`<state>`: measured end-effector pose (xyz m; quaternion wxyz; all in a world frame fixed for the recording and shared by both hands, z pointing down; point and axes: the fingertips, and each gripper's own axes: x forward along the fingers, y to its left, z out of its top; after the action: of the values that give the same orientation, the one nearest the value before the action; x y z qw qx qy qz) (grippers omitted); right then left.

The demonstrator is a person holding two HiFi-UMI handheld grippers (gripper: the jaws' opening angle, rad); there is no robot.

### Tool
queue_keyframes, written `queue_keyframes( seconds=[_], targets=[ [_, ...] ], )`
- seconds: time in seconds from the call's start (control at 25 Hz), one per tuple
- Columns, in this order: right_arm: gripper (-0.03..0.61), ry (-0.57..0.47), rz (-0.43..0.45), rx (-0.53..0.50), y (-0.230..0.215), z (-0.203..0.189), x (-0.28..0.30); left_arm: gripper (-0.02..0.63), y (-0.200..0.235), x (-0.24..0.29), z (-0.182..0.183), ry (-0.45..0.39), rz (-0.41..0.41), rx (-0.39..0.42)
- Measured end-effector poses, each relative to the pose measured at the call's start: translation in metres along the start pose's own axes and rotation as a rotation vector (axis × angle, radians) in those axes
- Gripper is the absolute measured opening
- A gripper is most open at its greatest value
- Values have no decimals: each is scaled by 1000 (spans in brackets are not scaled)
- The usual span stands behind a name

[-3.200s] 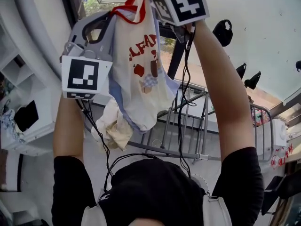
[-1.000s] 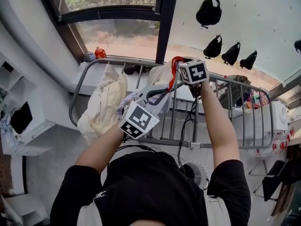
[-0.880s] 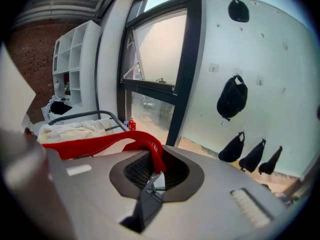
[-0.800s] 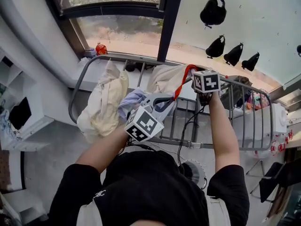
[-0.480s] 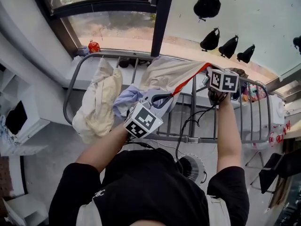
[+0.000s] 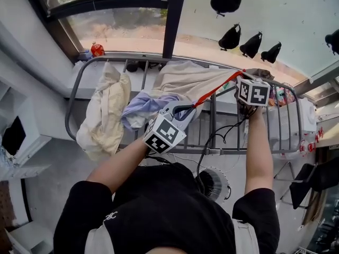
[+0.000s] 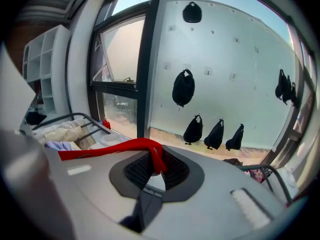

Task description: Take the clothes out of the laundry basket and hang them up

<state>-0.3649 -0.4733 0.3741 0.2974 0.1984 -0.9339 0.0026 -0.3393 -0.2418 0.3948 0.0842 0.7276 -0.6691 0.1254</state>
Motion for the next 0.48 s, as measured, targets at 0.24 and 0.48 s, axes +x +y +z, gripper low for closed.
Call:
queue_keyframes(
  seconds=[0.24,0.48],
  targets=[
    [38,44,43,-132,52,-12,20,23,13,-11,-34,73,53,-49],
    [38,30,149,-214,119,4,35,23,30,-29,-56,111,122,-90]
  ],
)
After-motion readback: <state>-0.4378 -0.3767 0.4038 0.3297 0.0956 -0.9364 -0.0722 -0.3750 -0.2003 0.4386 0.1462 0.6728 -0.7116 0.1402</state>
